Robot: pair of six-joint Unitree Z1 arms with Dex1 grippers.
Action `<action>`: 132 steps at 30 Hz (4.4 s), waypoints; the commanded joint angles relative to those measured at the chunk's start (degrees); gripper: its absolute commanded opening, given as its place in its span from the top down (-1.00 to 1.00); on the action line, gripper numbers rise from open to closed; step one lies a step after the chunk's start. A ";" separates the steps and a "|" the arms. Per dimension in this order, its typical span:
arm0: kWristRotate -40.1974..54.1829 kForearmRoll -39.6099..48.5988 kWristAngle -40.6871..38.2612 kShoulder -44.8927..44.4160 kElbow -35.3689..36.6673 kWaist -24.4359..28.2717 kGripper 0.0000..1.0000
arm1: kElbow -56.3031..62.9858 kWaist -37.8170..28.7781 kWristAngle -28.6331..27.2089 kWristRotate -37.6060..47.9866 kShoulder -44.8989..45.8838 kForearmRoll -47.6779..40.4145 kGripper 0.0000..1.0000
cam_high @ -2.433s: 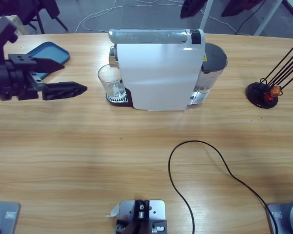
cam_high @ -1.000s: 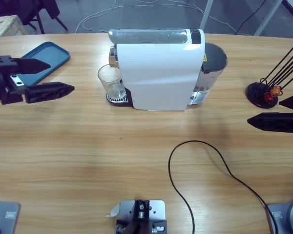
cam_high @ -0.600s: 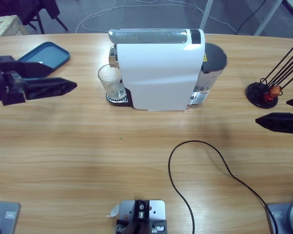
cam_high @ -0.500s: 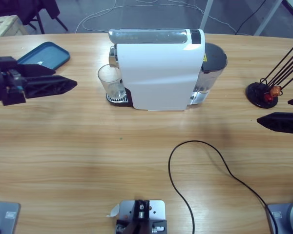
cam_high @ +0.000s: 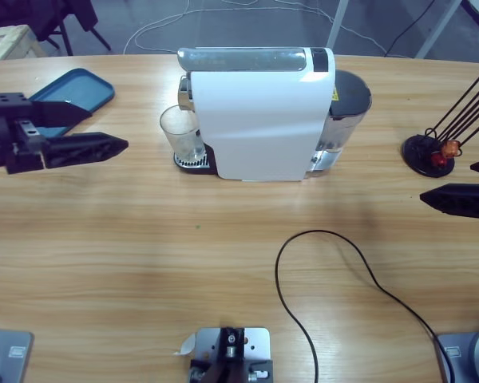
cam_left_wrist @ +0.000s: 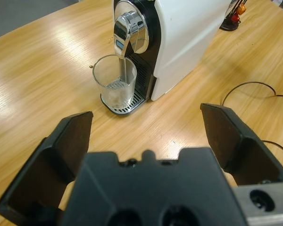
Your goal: Pour coffee
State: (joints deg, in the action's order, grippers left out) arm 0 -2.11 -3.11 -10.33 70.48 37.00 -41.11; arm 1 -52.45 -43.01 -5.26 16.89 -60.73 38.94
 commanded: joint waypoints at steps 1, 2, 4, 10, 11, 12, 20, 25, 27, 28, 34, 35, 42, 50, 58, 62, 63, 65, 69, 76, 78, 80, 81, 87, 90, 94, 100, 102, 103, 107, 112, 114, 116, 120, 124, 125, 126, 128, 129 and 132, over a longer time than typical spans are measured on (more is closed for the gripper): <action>4.92 0.13 0.35 1.36 -1.25 -0.55 -1.00 | 2.18 -0.58 0.73 -0.23 0.17 -0.09 -1.00; 4.90 0.13 0.12 1.12 -1.42 -0.55 -1.00 | 2.18 -0.58 0.45 -0.25 0.03 -0.09 -1.00; 4.83 0.13 -0.04 0.57 -1.79 -0.55 -1.00 | 1.99 -0.58 -0.26 -0.25 -0.30 -0.09 -1.00; 5.01 0.18 -0.13 1.12 -2.56 -0.55 -1.00 | 2.35 -0.58 -1.56 -1.72 1.19 -1.23 -1.00; 5.01 0.13 -0.14 1.26 -2.65 -0.55 -1.00 | 2.79 -0.58 -1.66 -1.97 1.68 -1.45 -1.00; 5.01 0.14 -0.21 1.47 -2.72 -0.55 -1.00 | 3.34 -0.58 -1.77 -2.41 2.21 -1.99 -1.00; 5.01 0.21 -0.18 1.40 -3.53 -0.55 -1.00 | 5.87 -0.58 -1.52 -4.32 3.41 -7.28 -1.00; 5.01 0.21 -0.04 1.01 -4.25 -0.55 -1.00 | 7.15 -0.58 -0.89 -4.32 3.16 -8.00 -1.00; 5.01 0.21 -0.04 1.19 -4.32 -0.55 -1.00 | 7.77 -0.58 -0.54 -4.32 3.07 -9.06 -1.00; 5.01 0.20 -0.14 1.51 -4.39 -0.55 -1.00 | 7.96 -0.58 -0.22 -4.32 3.11 -9.48 -1.00; 4.97 0.18 -0.74 0.89 -4.39 -0.55 -1.00 | 8.51 -0.58 -0.01 -4.32 3.21 -10.38 -1.00; 4.92 0.14 -0.76 0.89 -4.39 -0.55 -1.00 | 8.51 -0.58 -0.03 -4.32 3.25 -10.59 -1.00; 5.27 0.21 -1.36 1.15 -5.13 -0.55 -1.00 | 8.68 -0.58 -0.10 -4.32 3.42 -10.81 -1.00; 6.03 0.21 -1.27 0.89 -5.53 -0.55 -1.00 | 9.74 -0.58 0.16 -4.32 3.78 -10.81 -1.00; 6.76 0.21 -1.18 1.15 -5.71 -0.55 -1.00 | 9.83 -0.67 -0.01 -4.32 3.69 -10.97 -1.00; 6.89 0.21 -1.15 1.40 -5.71 -0.55 -1.00 | 9.91 -0.67 0.16 -4.32 3.69 -10.99 -1.00; 6.94 0.21 -1.09 1.52 -5.69 -0.55 -1.00 | 9.95 -0.67 0.16 -4.32 3.69 -10.99 -1.00; 6.94 0.21 -1.06 1.65 -5.66 -0.55 -1.00 | 10.00 -0.67 0.16 -4.32 3.69 -10.99 -1.00; 6.59 0.00 -0.97 1.61 -5.45 -0.55 -1.00 | 10.12 -0.67 0.18 -4.32 3.69 -11.06 -1.00; 3.93 -0.23 -0.48 -0.76 -4.25 -0.55 -1.00 | 10.14 -0.67 -0.13 -4.32 4.51 -11.24 -1.00; 5.20 -0.23 -0.43 -1.03 -4.74 -0.55 -1.00 | 10.44 -0.67 0.18 -4.32 4.50 -11.17 -1.00; 7.80 -0.23 -0.51 -0.69 -5.46 -0.55 -1.00 | 10.56 -0.67 0.25 -4.32 4.29 -11.25 -1.00; 8.35 -0.23 -0.69 -0.69 -5.60 -0.55 -1.00 | 10.60 -0.67 0.23 -4.32 4.18 -11.32 -1.00; 9.68 -0.45 -0.97 -0.97 -5.38 -0.55 -1.00 | 11.35 -0.67 0.90 -4.20 3.62 -12.03 -1.00; 9.61 -0.42 -0.55 0.38 -5.08 -0.55 -1.00 | 11.37 -0.67 0.97 -4.01 3.48 -12.19 -1.00; 7.03 -0.23 1.81 1.12 -3.95 -0.55 -1.00 | 11.39 -0.67 0.69 -3.97 2.72 -12.75 -1.00; 7.20 -1.28 1.65 5.37 -3.34 -0.55 -1.00 | 11.41 -0.67 0.83 -3.97 1.79 -12.92 -1.00; 7.17 -2.48 2.19 6.20 -3.30 -0.55 -1.00 | 11.41 -0.67 0.66 -3.97 1.51 -12.92 -1.00; 7.12 -3.97 2.18 6.99 -3.23 -0.55 -1.00 | 11.41 -0.67 0.53 -3.97 1.30 -12.92 -1.00; 7.64 -7.52 0.31 10.26 -1.65 -0.54 -0.98 | 11.50 -0.67 0.52 -3.97 0.93 -13.01 -1.00; 9.75 -7.36 -2.27 13.39 -1.49 4.00 -1.00 | 11.92 -0.67 0.62 -3.73 1.67 -12.70 -1.00; 14.99 -7.40 -6.79 15.88 -1.14 6.53 -1.00 | 11.93 -0.67 0.60 -3.71 1.54 -12.66 -1.00; 19.81 -7.43 -10.18 17.75 -0.47 8.68 -1.00 | 12.02 -0.67 0.69 -3.69 1.23 -12.66 -1.00; 26.80 -7.47 -17.56 22.56 2.59 12.42 -1.00 | 12.37 -0.67 1.41 -3.62 0.17 -12.66 -1.00; 31.21 -7.85 -22.47 26.78 6.03 14.48 -1.00 | 12.46 -0.67 1.66 -3.62 -1.30 -12.68 -1.00; 31.32 -8.28 -22.73 27.78 6.45 14.48 -1.00 | 12.46 -0.67 1.66 -3.62 -1.76 -12.78 -1.00; 31.39 -8.73 -22.86 28.79 6.68 14.48 -1.00 | 12.46 -0.67 1.66 -3.62 -2.13 -12.87 -1.00; 31.37 -10.03 -22.89 30.68 6.81 14.48 -1.00 | 12.48 -0.67 1.57 -3.62 -2.62 -12.92 -1.00; 31.37 -10.16 -22.89 31.39 7.14 14.48 -1.00 | 12.55 -0.67 1.52 -3.62 -2.85 -12.94 -1.00; 31.29 -11.07 -22.89 33.53 7.98 14.48 -1.00 | 12.59 -0.67 2.03 -3.62 -3.87 -13.80 -1.00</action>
State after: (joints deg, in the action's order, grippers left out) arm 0 28.63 -11.91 -32.27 97.05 43.73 -27.36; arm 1 -41.87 -43.03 -4.35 13.38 -61.18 26.35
